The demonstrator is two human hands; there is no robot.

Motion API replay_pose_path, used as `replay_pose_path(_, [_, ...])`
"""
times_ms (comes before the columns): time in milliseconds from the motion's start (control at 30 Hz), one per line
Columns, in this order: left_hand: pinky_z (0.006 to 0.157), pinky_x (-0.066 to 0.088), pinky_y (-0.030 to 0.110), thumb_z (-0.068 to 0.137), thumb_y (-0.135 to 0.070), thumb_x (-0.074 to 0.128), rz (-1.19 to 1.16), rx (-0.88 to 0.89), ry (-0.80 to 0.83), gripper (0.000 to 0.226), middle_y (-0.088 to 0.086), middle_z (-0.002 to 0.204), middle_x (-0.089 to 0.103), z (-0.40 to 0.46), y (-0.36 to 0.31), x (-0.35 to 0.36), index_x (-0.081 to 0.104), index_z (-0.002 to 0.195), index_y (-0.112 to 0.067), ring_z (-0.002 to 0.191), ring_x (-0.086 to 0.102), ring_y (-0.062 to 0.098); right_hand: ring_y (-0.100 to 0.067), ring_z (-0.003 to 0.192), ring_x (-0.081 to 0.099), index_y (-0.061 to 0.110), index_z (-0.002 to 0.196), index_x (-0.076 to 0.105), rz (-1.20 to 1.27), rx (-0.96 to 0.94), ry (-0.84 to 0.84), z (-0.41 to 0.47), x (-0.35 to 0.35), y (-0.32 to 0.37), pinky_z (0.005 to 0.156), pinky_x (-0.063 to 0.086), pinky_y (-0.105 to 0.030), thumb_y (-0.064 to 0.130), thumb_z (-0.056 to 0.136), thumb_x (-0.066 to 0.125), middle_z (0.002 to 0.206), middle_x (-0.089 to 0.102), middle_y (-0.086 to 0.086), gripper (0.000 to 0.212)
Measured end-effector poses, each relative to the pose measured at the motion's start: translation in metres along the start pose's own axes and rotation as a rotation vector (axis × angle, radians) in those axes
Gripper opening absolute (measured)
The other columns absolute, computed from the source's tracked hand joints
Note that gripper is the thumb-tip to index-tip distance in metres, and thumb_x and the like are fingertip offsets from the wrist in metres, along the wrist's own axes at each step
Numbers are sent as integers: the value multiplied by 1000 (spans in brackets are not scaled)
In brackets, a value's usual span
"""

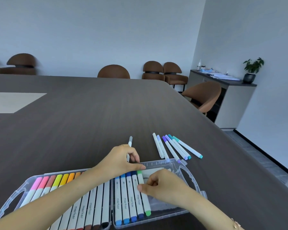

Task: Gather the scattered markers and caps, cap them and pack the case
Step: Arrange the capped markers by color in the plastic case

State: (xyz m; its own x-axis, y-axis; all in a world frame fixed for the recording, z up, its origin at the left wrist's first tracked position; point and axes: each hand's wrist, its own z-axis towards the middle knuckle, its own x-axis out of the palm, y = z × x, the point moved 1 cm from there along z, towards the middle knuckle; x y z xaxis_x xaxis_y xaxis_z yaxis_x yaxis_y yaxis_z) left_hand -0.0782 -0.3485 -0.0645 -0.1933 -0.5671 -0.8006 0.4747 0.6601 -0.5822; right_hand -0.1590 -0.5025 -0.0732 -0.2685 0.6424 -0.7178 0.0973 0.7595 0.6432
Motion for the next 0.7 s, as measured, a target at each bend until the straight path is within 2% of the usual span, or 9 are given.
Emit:
replay_pose_path(167, [63,42,13,68,-49,76,-20,18,-11,25,-12,78,59,1,6,3,62,70,-29,74,54,3,-10,76,65,22,78,70,-88,0,-124,-4,9,-2,74,55,-26,53,80,60,76,70,6,33])
replay_pose_path(300, [63,42,11,69,-49,76,-40,30,-7,24,-12,78,60,1,7,2,64,73,-28,72,53,-3,-5,65,58,27,73,65,-85,-18,-151,-6,9,-1,66,50,-20,54,82,59,65,61,11,29])
replay_pose_path(467, [60,41,8,67,-49,77,-44,28,-11,27,-11,77,60,3,9,3,64,72,-27,71,51,-8,-6,63,56,26,74,63,-116,-58,-188,-10,10,2,62,48,-19,53,85,56,65,59,9,31])
replay_pose_path(600, [61,40,11,68,-49,77,-4,25,6,28,-11,78,57,2,9,3,63,73,-26,72,51,1,-5,61,51,27,68,52,-165,-110,-92,-11,3,4,62,42,-20,56,87,52,64,54,10,35])
replay_pose_path(700, [65,42,16,70,-49,76,11,45,22,27,-11,77,56,3,8,2,62,72,-26,74,50,4,-2,63,54,26,69,49,-221,-162,-9,-13,-1,6,63,44,-19,54,90,50,67,56,15,35])
